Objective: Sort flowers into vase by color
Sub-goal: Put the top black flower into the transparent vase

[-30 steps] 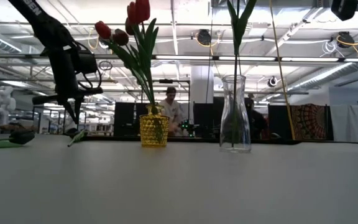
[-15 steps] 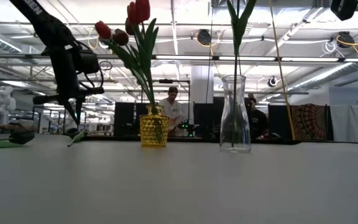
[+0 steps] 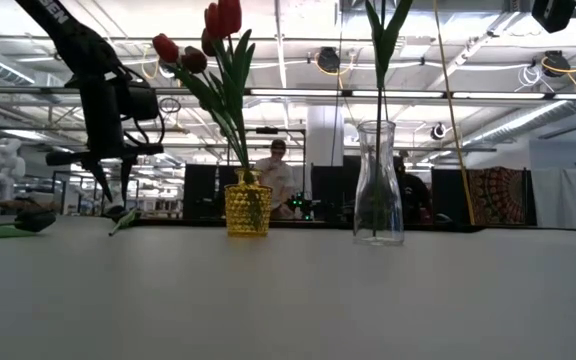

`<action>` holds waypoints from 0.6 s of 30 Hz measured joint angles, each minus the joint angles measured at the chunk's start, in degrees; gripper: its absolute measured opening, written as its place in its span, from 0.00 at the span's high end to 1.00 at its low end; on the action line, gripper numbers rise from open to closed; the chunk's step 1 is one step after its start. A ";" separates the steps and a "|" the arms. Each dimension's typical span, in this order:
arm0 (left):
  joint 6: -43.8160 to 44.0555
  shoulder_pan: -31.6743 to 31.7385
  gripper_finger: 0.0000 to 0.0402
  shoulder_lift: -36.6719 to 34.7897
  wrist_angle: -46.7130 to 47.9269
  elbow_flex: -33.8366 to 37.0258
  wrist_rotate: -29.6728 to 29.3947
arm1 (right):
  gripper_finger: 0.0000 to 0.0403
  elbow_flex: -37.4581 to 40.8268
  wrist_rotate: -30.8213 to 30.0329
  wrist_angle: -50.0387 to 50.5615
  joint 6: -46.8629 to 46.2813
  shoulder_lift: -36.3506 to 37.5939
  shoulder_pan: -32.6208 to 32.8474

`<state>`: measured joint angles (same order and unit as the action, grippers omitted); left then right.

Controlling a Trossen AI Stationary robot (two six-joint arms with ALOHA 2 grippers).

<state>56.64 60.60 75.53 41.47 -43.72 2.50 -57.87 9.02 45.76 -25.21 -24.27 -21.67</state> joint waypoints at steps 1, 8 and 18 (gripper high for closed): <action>0.00 -0.04 0.75 0.00 0.00 0.00 0.00 | 1.00 0.00 0.00 0.00 0.00 0.00 0.02; 3.56 -2.47 0.75 0.00 0.11 2.55 1.50 | 1.00 0.00 0.02 -0.02 -0.71 0.00 0.00; 6.02 -3.96 0.75 0.20 -3.07 3.34 -1.98 | 1.00 0.00 0.02 -0.02 -0.85 0.00 0.00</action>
<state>62.67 56.63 75.73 38.41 -40.38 0.52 -57.87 9.04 45.73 -26.06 -24.27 -21.67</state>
